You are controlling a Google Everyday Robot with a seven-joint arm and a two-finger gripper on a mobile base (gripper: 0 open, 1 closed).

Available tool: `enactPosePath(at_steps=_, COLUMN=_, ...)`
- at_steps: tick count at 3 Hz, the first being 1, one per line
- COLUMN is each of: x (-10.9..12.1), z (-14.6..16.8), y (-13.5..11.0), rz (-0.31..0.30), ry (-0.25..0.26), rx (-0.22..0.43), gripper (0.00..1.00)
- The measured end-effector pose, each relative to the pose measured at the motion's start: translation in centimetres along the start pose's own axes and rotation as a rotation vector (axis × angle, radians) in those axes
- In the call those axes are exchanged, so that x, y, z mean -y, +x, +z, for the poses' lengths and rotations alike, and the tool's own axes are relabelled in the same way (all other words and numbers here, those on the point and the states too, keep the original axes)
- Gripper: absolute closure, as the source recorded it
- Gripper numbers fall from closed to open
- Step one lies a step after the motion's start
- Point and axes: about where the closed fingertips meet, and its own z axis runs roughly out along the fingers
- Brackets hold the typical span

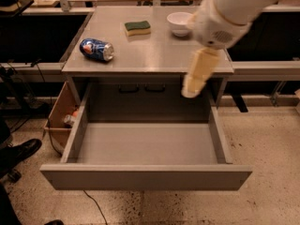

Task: Place pepsi can into top drawer

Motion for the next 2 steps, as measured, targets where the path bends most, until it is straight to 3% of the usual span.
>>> enactPosePath(at_steps=2, x=3.4, z=6.4, y=-8.6, rz=-0.048, ry=0.015, rx=0.116, gripper=0.0)
